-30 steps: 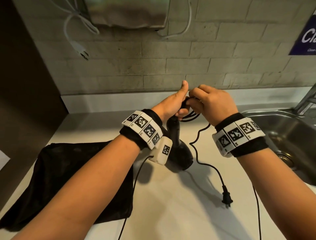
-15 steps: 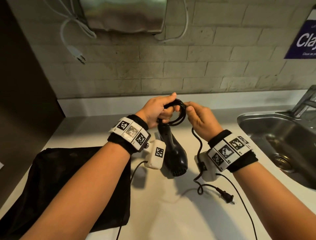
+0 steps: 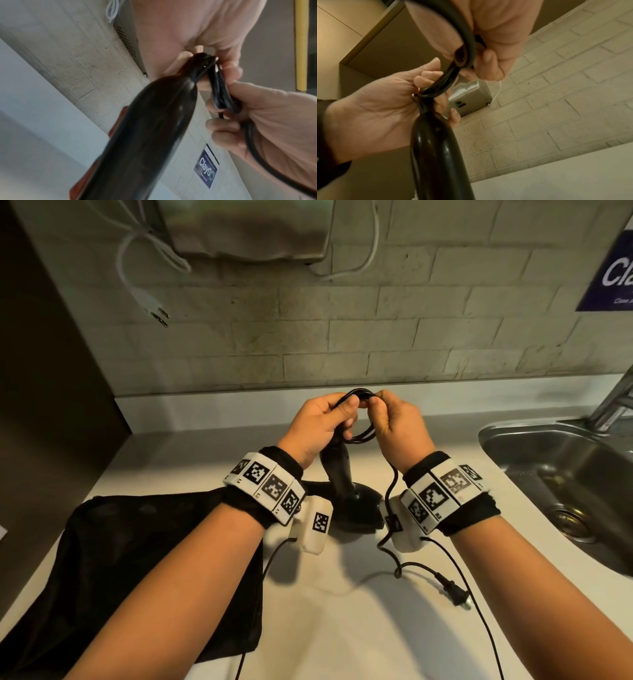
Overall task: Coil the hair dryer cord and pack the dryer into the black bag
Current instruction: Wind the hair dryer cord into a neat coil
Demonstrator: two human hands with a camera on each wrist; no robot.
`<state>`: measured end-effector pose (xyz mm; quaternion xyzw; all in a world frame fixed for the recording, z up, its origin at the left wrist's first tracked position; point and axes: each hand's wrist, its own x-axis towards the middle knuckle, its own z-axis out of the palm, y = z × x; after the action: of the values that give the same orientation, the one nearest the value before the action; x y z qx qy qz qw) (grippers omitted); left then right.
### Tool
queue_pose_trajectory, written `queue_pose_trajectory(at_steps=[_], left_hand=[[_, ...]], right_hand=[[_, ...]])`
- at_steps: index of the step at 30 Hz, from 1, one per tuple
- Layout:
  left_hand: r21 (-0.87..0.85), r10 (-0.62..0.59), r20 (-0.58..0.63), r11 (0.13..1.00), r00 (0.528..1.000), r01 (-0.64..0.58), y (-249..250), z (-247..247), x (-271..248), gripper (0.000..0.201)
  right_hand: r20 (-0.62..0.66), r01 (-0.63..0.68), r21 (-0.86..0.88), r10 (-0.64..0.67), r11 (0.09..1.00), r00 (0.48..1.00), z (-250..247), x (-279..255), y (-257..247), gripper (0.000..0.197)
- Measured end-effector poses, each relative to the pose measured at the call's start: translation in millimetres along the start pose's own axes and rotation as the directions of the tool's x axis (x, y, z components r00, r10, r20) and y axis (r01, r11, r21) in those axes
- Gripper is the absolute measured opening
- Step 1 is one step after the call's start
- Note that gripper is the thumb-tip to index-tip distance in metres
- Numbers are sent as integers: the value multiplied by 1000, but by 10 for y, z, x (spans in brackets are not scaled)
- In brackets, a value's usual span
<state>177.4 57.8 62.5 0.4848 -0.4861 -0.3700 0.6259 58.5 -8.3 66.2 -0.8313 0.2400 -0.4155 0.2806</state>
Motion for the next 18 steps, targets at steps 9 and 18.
queue_pose_trajectory(at_steps=[9, 18], left_hand=[[285, 236, -158, 941, 959, -184, -131, 130, -39, 33], [250, 286, -376, 947, 882, -201, -191, 55, 4, 21]], right_hand=[[-63, -72, -37, 70, 997, 996, 19, 11, -28, 26], [115, -83, -77, 91, 994, 989, -152, -33, 137, 28]])
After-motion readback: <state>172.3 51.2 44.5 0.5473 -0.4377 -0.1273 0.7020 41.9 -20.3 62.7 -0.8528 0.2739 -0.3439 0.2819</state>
